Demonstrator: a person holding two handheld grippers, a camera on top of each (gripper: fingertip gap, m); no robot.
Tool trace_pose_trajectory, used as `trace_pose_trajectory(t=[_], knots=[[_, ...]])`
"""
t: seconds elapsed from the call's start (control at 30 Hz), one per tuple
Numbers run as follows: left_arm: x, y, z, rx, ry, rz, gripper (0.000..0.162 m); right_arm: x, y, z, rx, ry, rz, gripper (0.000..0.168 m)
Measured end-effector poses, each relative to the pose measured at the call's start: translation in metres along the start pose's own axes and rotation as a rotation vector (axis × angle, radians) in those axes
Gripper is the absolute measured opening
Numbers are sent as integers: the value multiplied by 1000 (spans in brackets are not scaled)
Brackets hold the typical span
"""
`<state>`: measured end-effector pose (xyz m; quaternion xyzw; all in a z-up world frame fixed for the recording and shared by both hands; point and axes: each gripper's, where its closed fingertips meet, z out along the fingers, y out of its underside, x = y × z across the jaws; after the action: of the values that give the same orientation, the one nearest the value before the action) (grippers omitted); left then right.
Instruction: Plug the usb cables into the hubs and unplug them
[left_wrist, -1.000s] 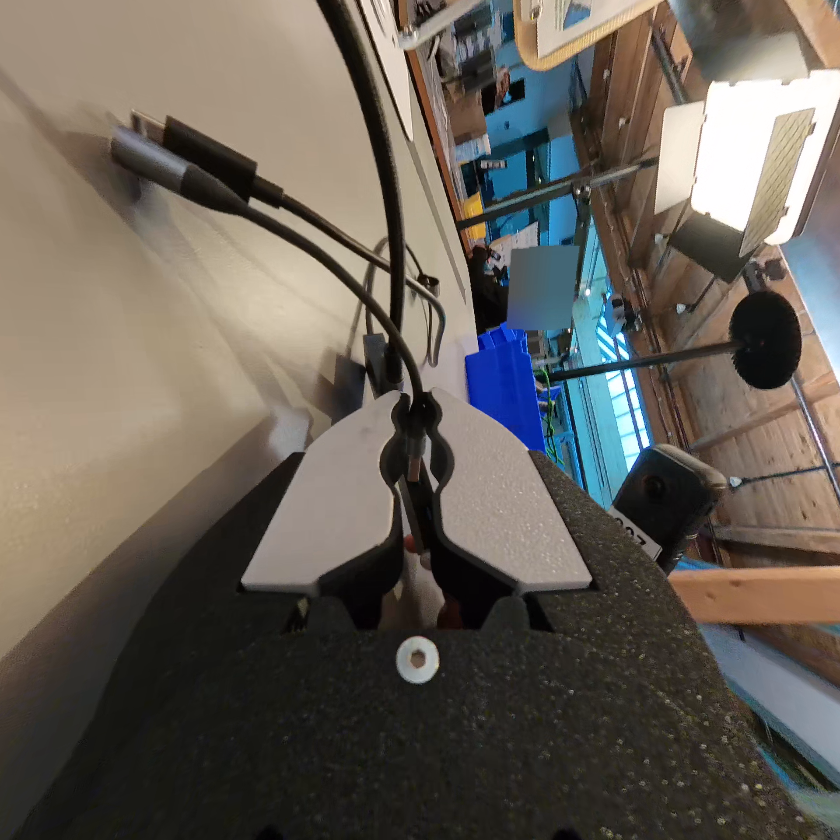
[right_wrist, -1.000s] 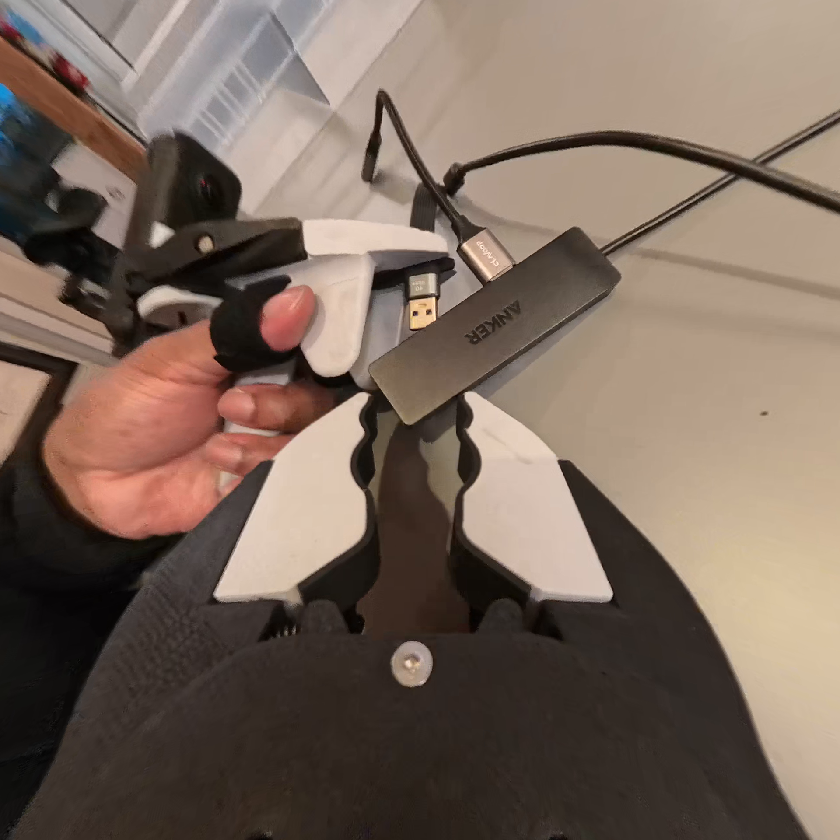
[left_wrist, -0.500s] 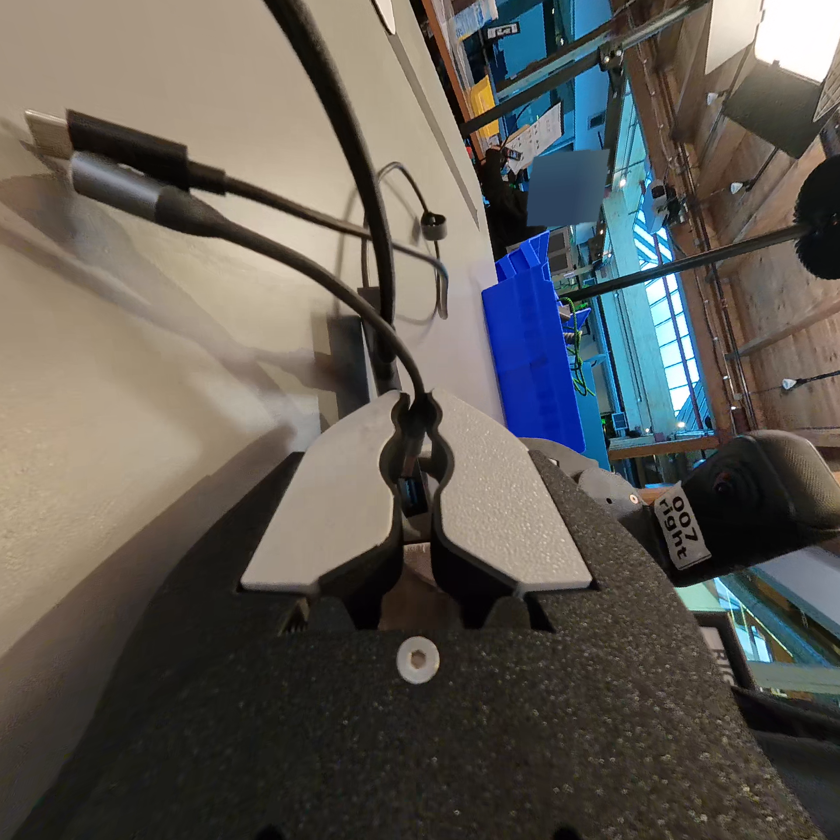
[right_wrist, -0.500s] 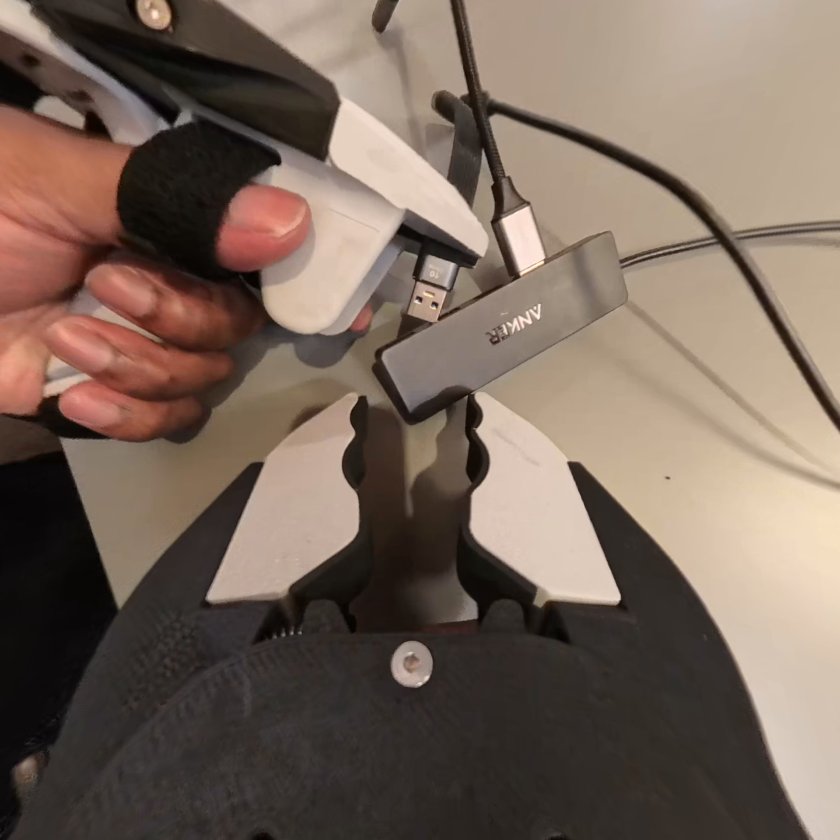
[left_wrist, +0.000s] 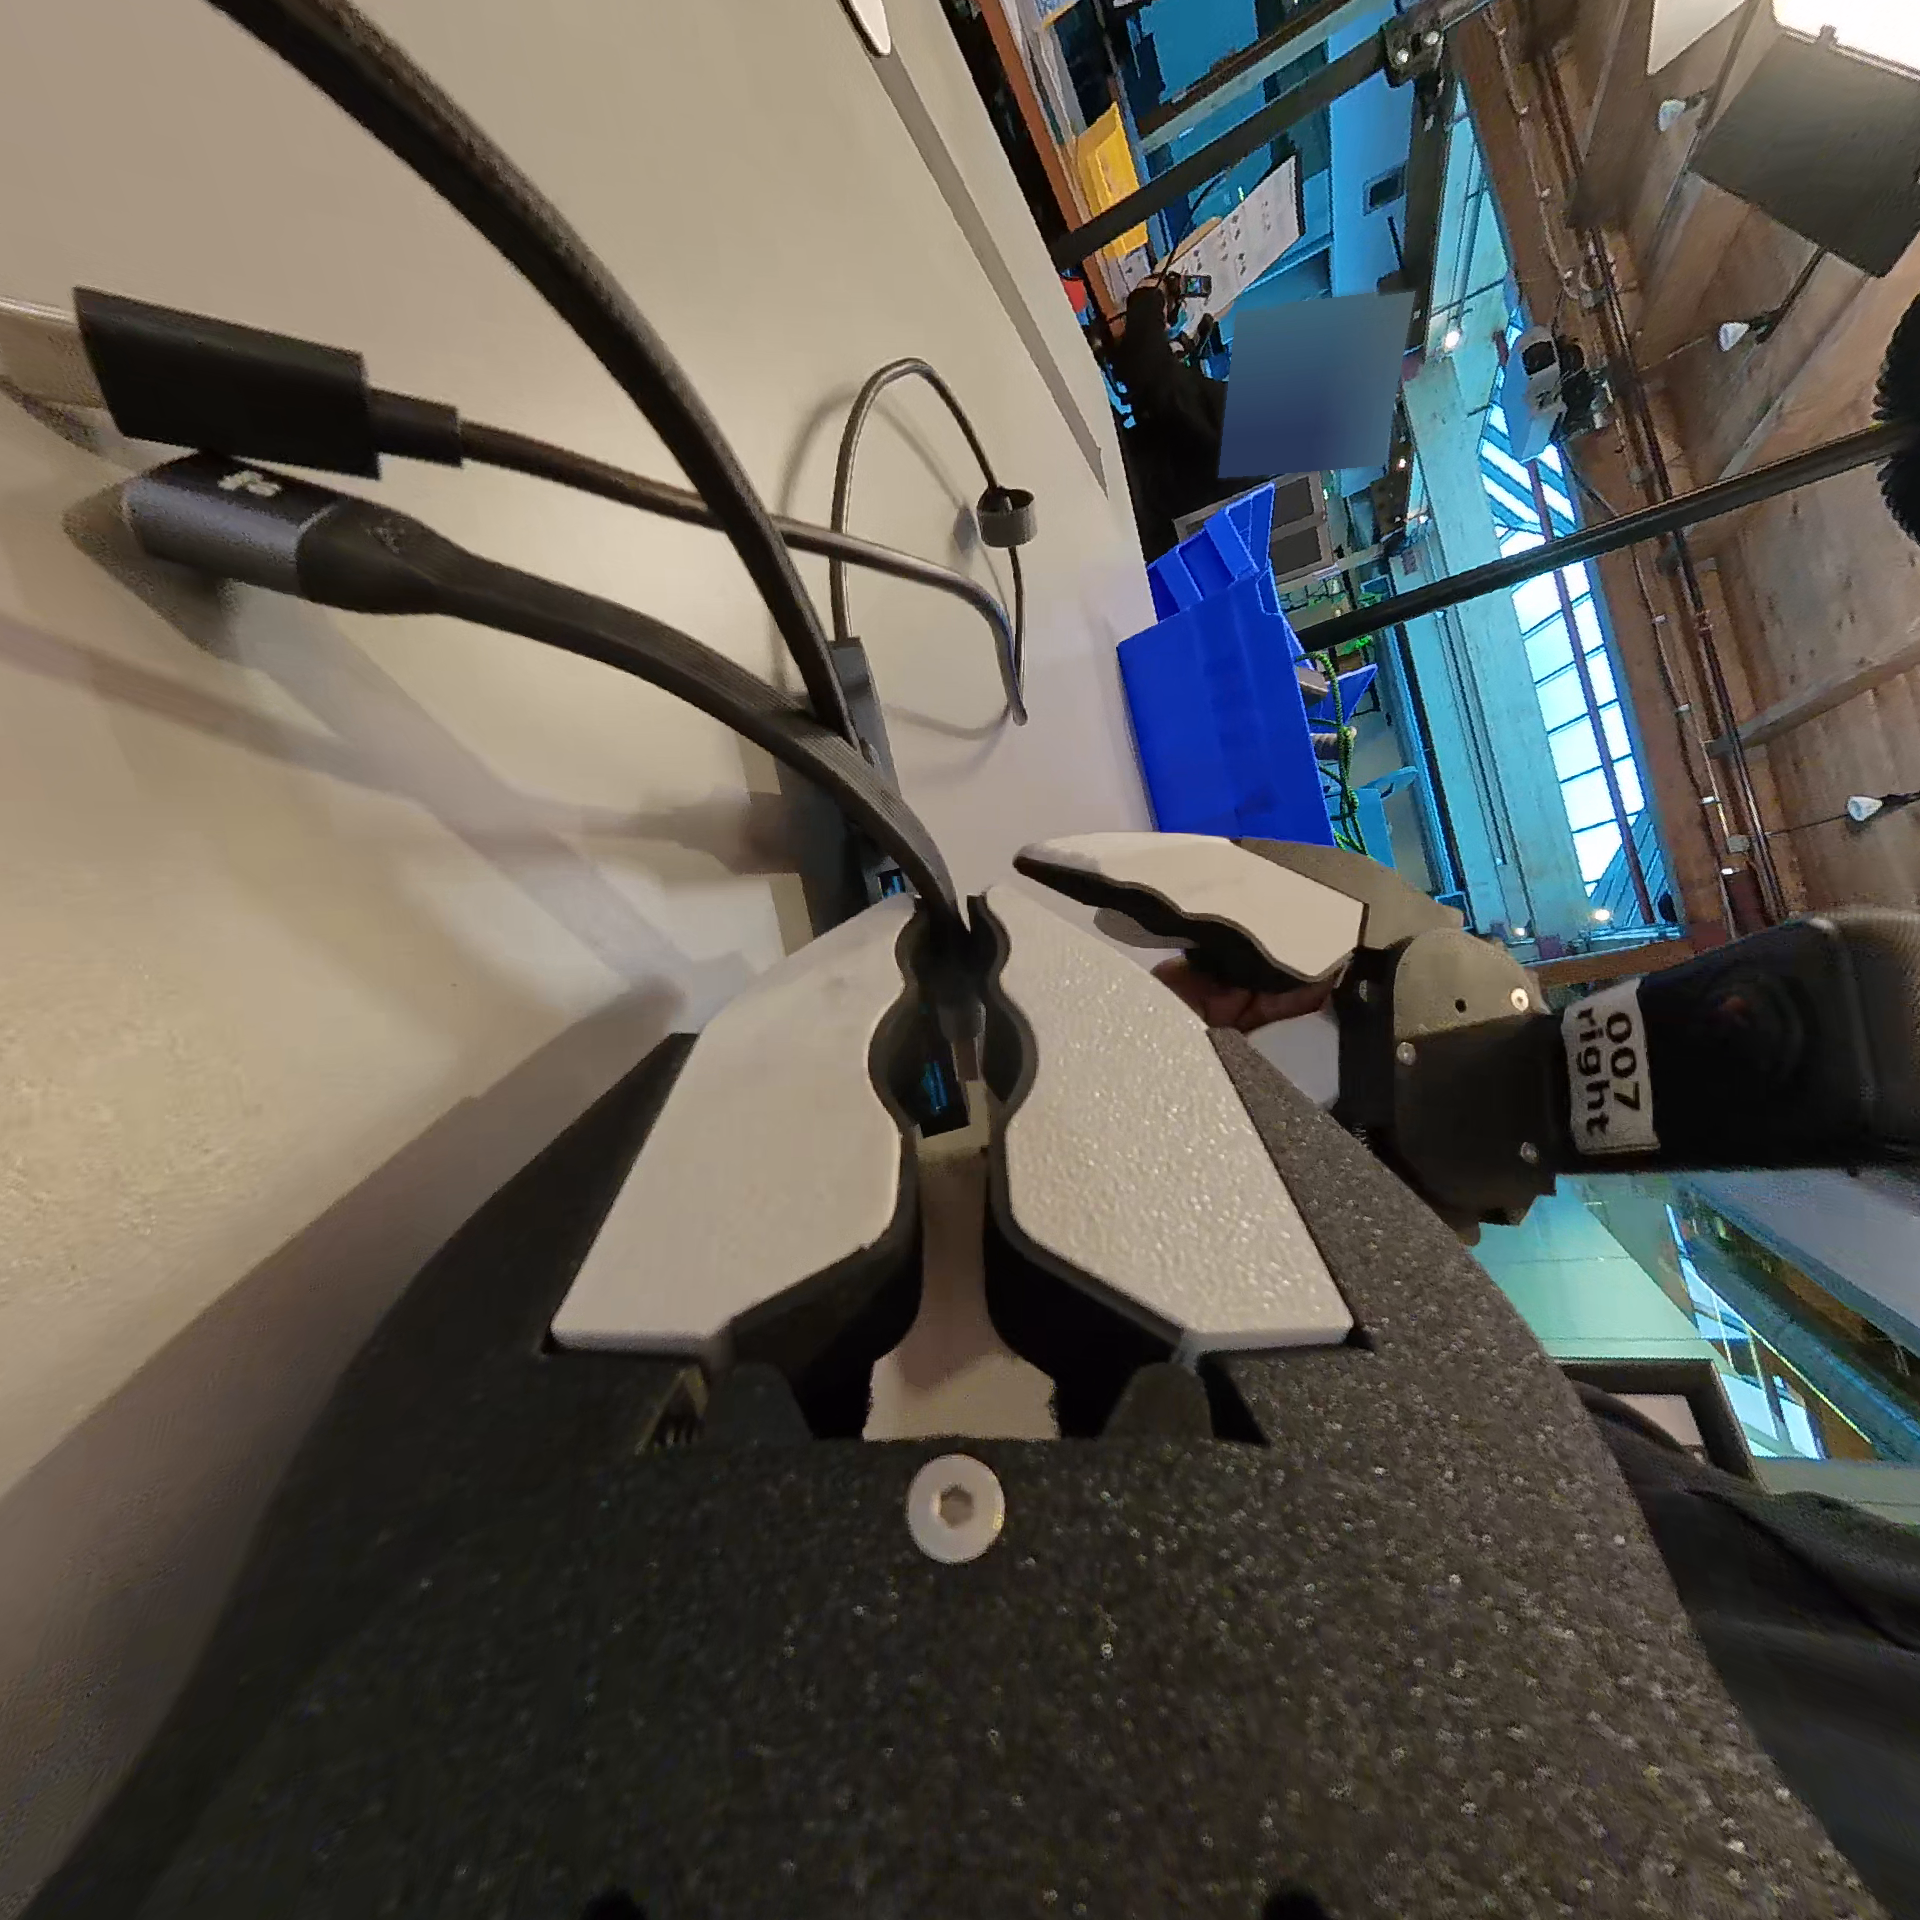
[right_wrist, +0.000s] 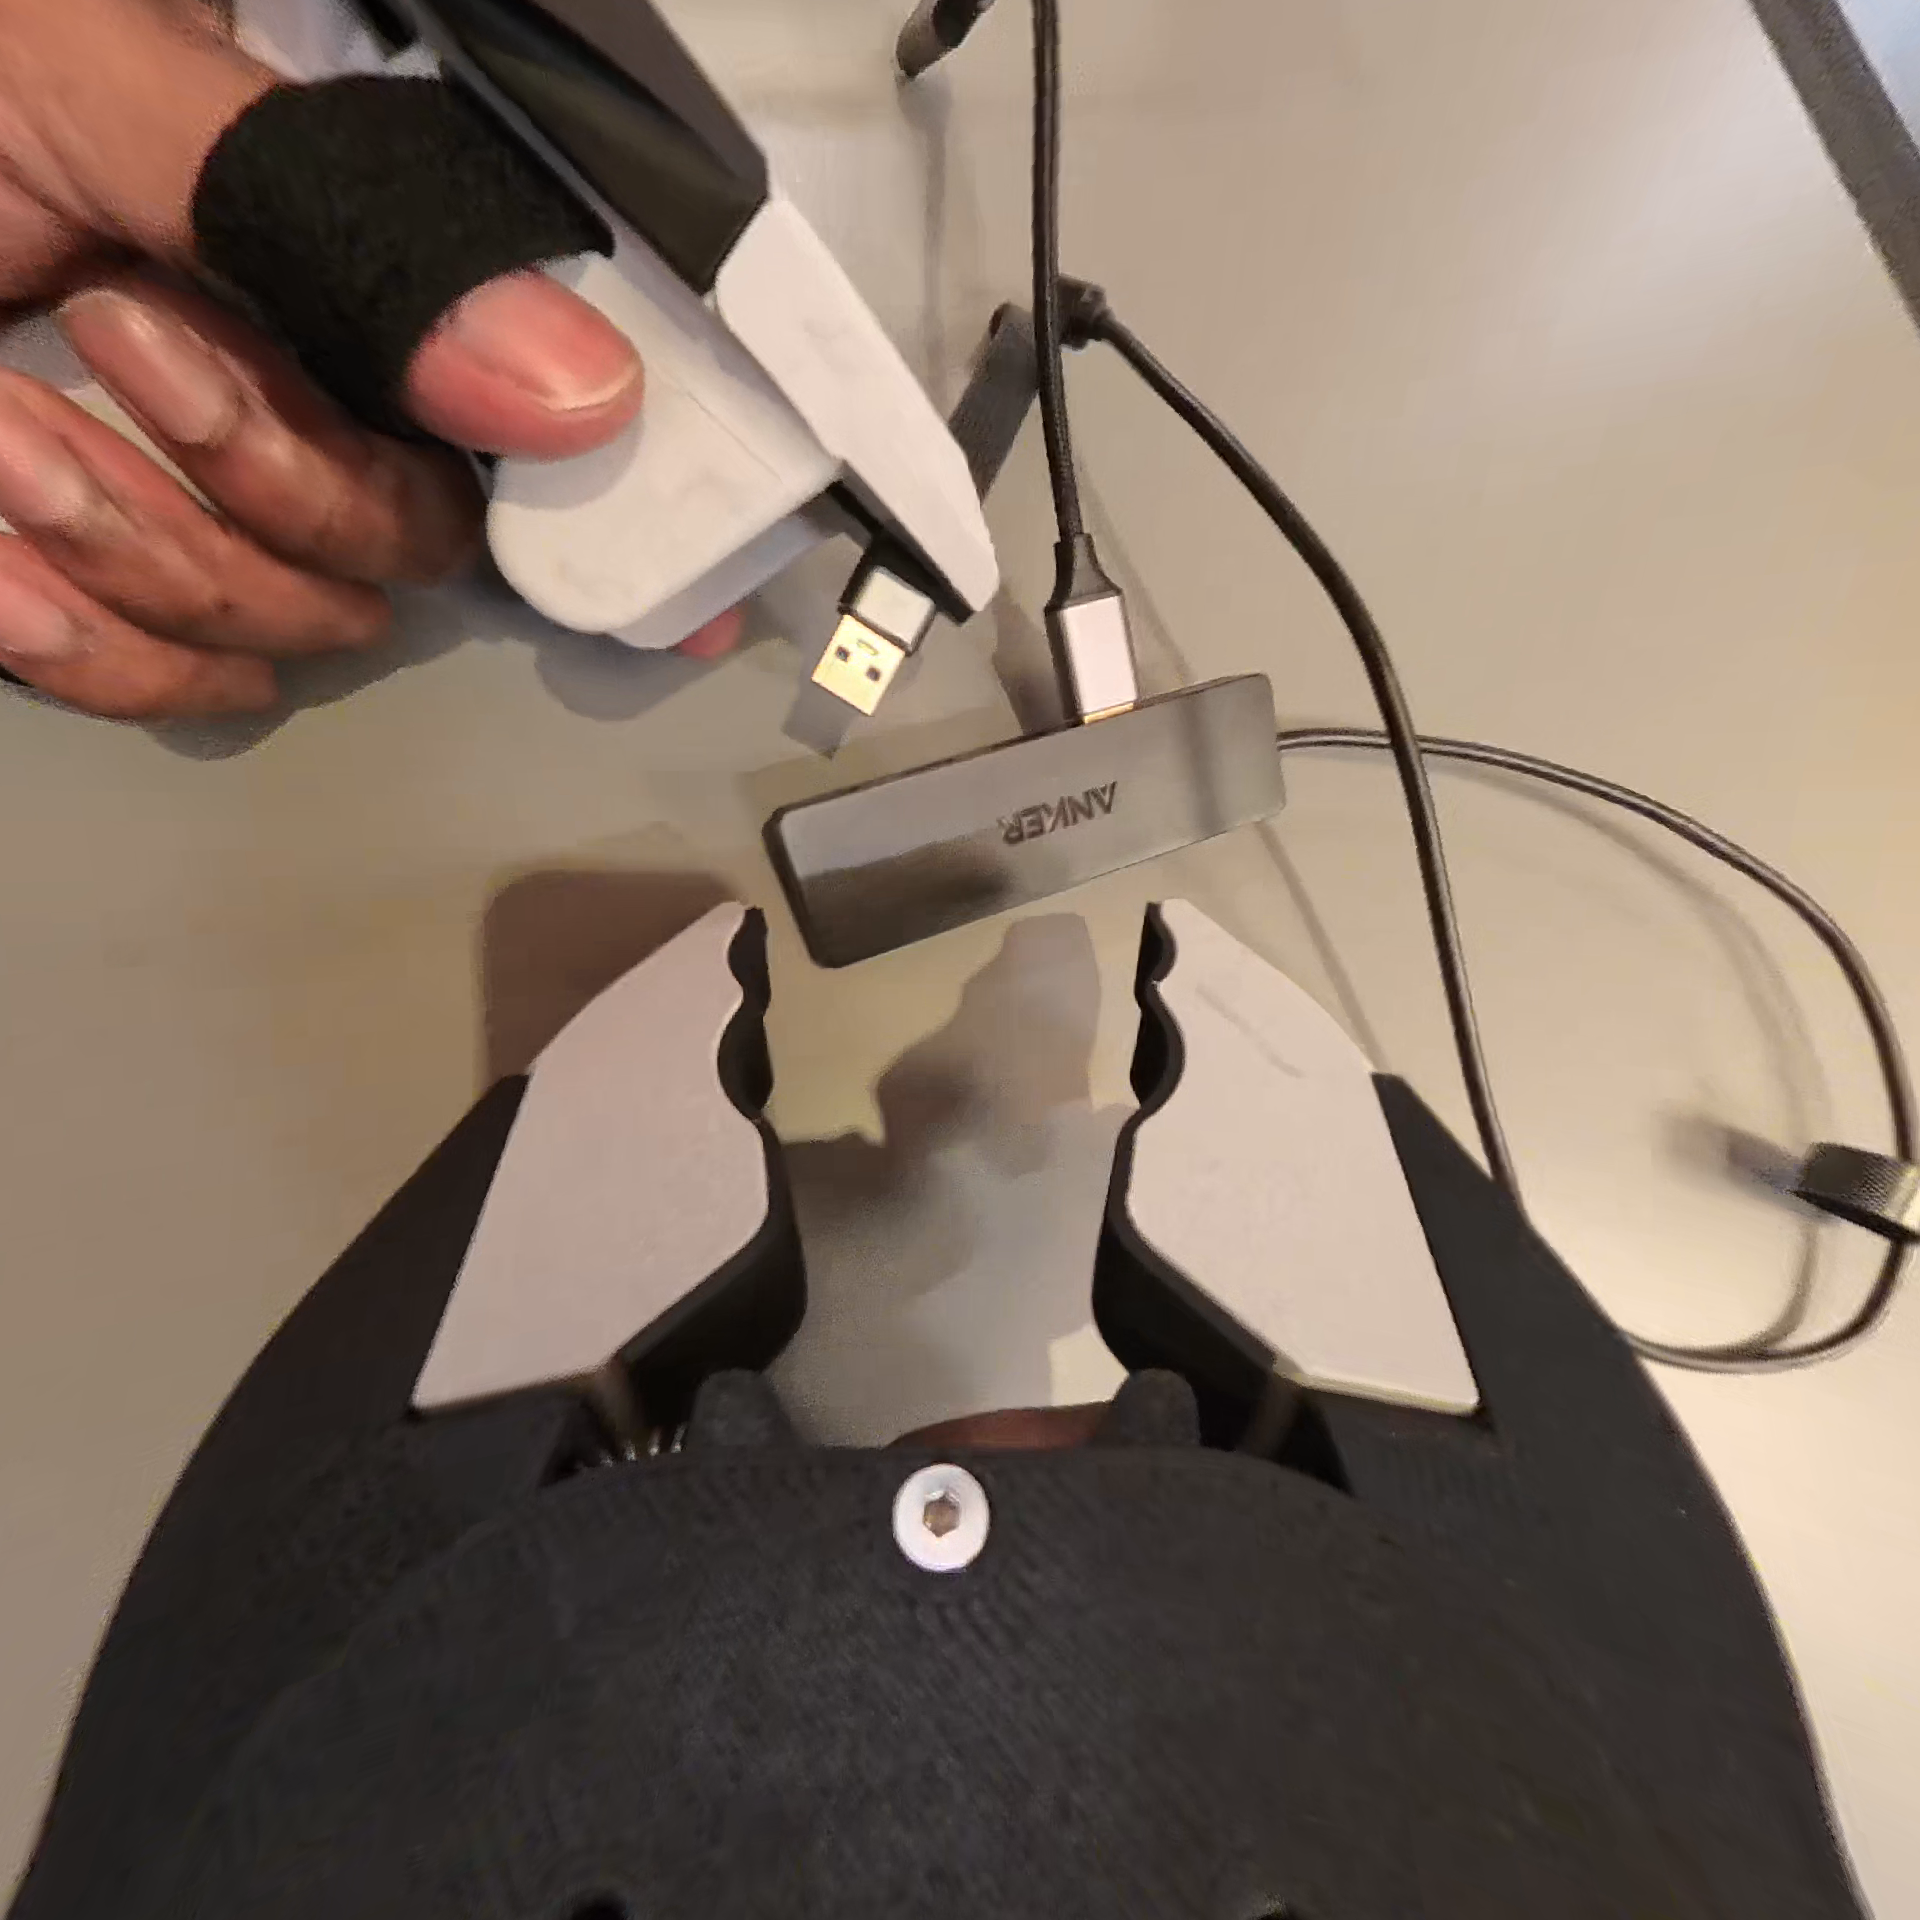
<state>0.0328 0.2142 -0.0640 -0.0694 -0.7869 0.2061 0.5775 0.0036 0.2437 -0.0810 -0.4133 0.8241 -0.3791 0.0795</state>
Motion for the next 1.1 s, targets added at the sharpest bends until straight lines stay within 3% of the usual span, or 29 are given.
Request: trace_pose_trajectory(t=[0.23, 0.33, 0.47, 0.53, 0.7, 1.1], knots=[[1, -5, 0, 8, 17, 6, 6, -22, -7, 23, -2, 22, 67, 83], [6, 2, -5, -54, 64, 32, 6, -18, -18, 16, 64, 52, 9, 75], [9, 9, -16, -115, 95, 88, 6, -4, -30, 7, 133, -91, -112, 57], [9, 9, -21, -120, 99, 119, 6, 3, -31, 6, 124, -205, -264, 56], [9, 6, -33, -100, 111, 163, 6, 15, -29, 12, 16, -496, -543, 67], [15, 4, -40, -89, 169, 175, 6, 14, -16, 41, -364, -802, -796, 74]])
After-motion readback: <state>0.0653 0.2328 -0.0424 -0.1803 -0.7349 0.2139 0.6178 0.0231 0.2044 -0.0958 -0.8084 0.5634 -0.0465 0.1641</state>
